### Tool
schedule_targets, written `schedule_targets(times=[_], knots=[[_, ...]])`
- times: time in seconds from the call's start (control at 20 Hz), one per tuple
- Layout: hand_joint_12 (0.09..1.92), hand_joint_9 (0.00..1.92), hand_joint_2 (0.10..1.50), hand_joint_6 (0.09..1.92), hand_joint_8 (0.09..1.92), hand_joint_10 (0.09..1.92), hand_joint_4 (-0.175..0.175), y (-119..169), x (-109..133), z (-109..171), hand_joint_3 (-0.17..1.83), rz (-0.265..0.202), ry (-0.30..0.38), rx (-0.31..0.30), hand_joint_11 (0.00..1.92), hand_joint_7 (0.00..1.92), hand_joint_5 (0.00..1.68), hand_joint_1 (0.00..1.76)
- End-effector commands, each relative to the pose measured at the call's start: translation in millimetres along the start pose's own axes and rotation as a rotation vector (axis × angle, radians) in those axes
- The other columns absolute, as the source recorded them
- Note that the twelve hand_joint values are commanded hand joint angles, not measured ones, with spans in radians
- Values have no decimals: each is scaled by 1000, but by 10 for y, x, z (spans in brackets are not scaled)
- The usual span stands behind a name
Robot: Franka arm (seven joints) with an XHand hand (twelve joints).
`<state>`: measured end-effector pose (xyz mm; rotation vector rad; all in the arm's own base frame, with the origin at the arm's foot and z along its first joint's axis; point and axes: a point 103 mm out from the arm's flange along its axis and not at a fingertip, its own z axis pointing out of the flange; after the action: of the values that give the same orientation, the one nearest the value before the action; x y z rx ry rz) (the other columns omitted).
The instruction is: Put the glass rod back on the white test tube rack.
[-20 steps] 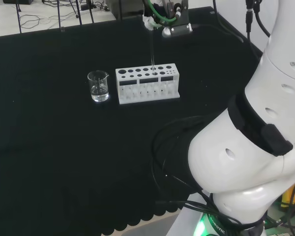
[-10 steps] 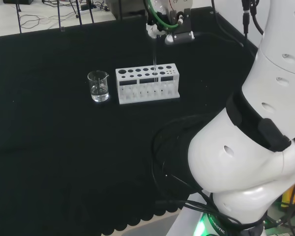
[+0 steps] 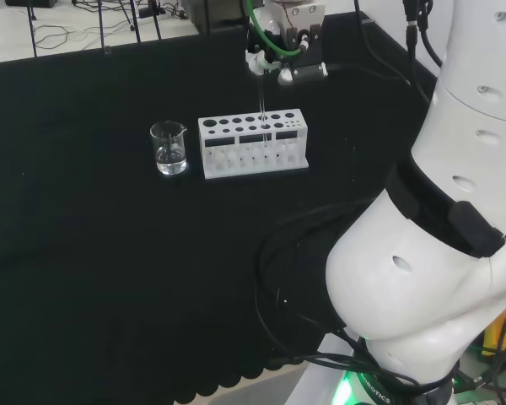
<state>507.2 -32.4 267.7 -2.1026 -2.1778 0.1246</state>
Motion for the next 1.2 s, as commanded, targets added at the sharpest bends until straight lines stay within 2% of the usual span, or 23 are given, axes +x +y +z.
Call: schedule_targets(times=[0.05,0.45,1.0,1.2], knots=[[770,1640,1124,570,966,856,-175,1,-198,185,-175,36,18,18,1634,1200,1108,1303],[770,1641,1123,569,965,854,-175,-32,-288,249,-175,58,28,26,1634,1201,1109,1303],[769,1642,1123,569,965,853,-175,62,-190,184,-175,50,7,32,1636,1201,1109,1303],[769,1643,1123,570,963,852,-175,77,-210,234,-175,61,19,49,1636,1201,1109,1303]])
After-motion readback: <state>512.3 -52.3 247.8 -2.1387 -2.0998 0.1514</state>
